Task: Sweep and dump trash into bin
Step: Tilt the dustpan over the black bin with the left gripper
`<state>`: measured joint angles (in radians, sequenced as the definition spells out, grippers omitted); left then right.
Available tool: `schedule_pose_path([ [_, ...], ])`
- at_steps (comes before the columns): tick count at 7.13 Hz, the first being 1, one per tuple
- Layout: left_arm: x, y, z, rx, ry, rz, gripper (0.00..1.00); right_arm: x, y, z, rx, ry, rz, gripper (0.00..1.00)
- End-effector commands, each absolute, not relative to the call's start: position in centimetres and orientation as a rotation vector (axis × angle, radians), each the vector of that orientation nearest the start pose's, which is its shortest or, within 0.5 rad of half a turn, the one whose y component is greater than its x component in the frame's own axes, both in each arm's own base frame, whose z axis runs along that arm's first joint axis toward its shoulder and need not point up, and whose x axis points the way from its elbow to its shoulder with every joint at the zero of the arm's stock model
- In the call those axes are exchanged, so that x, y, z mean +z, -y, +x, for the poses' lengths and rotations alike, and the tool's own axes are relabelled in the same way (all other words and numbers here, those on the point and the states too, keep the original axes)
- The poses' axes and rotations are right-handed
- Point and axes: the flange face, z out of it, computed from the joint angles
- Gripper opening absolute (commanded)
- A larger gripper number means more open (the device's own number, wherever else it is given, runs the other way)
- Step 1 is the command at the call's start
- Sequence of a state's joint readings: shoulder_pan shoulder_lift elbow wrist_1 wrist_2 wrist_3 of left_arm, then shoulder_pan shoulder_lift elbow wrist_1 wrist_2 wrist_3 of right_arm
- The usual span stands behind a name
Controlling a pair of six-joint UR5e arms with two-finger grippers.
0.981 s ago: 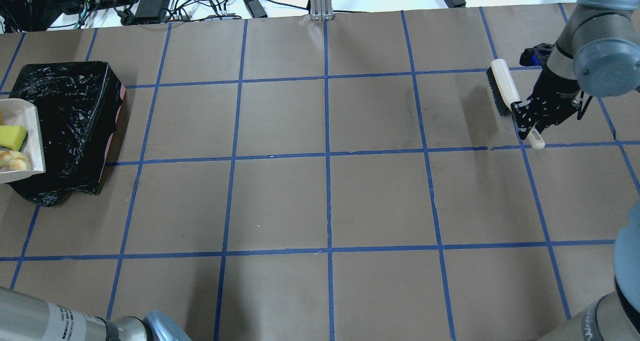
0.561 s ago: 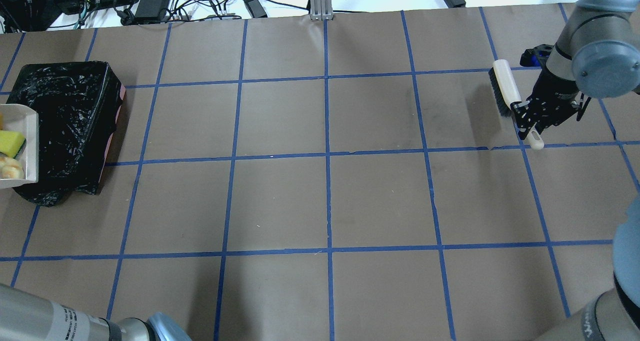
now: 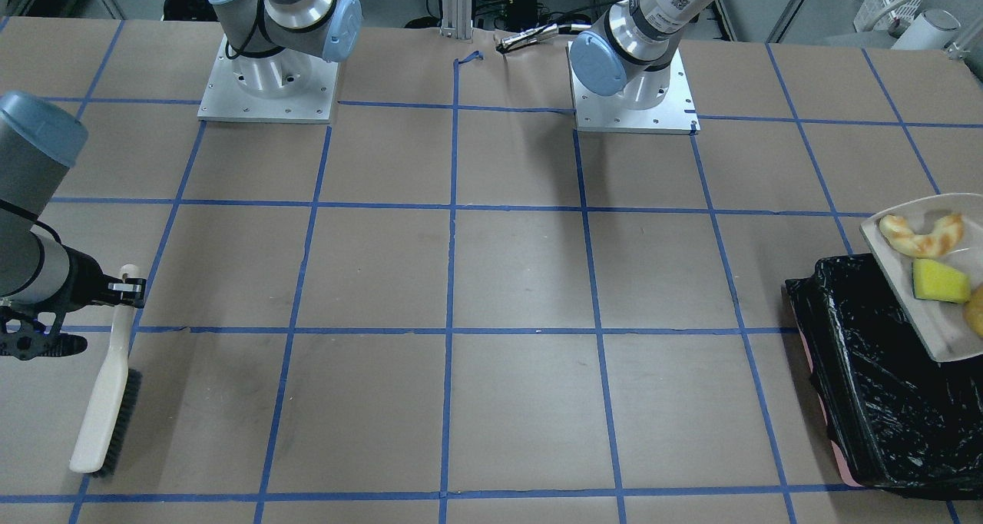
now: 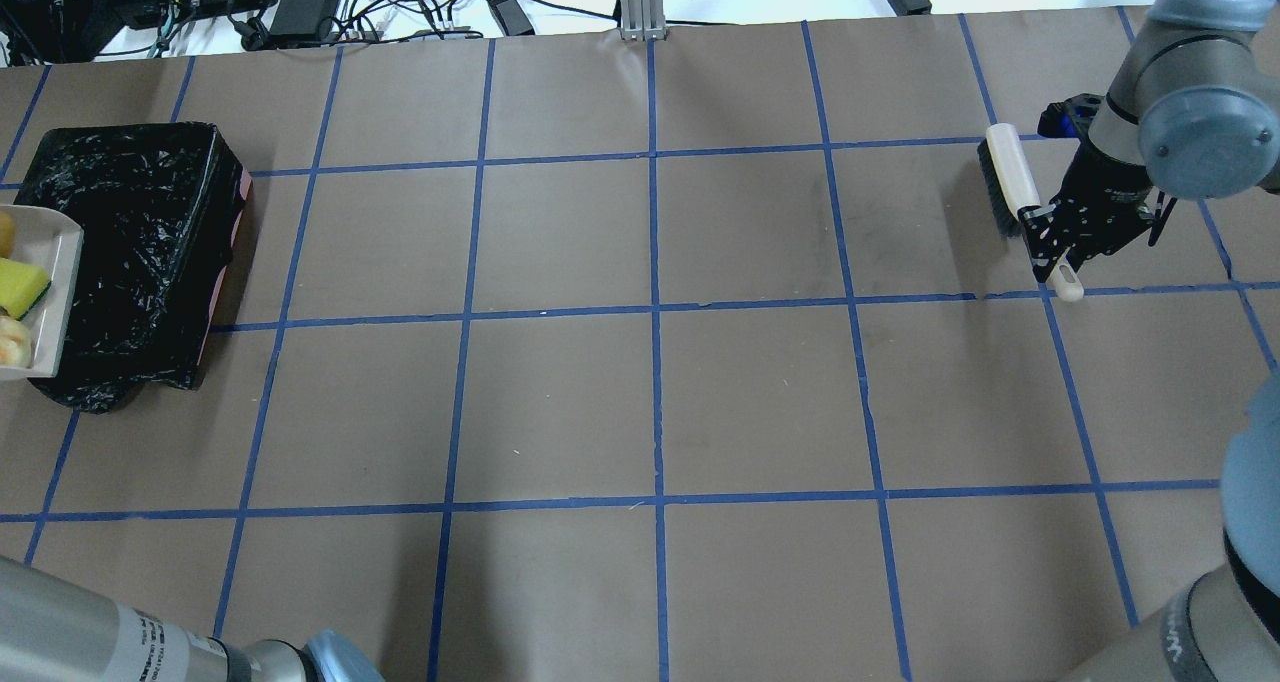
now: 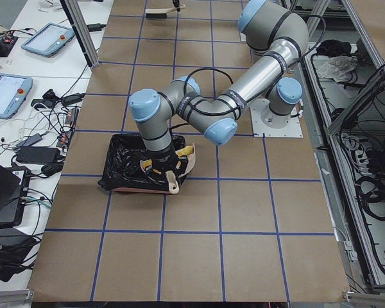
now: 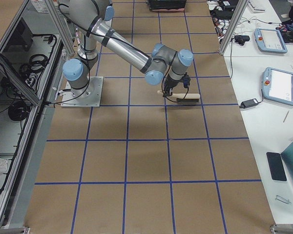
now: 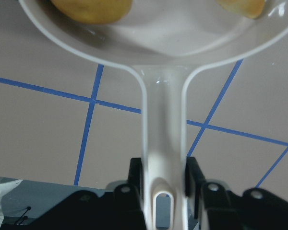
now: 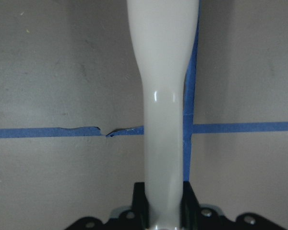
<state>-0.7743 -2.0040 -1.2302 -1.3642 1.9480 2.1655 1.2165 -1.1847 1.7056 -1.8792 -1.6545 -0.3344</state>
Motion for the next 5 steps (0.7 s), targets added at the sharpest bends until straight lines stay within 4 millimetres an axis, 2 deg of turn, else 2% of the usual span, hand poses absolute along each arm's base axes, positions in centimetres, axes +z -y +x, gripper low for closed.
schedule_pose_path([
  [1,43.48,55.75,40.58,0.601,-2.182,1.911,0.0,23.94,58.61,-8.37,0.357,-3.128,0.003,0.0],
  [4,43.68,55.93,40.35,0.614,-2.112,1.992,0.0,24.11,58.66,-8.38,0.351,-3.13,0.001,0.01],
  [5,43.94,56.44,40.21,0.621,-2.058,2.003,0.0,24.12,58.68,-8.39,0.349,-3.131,-0.002,0.47],
])
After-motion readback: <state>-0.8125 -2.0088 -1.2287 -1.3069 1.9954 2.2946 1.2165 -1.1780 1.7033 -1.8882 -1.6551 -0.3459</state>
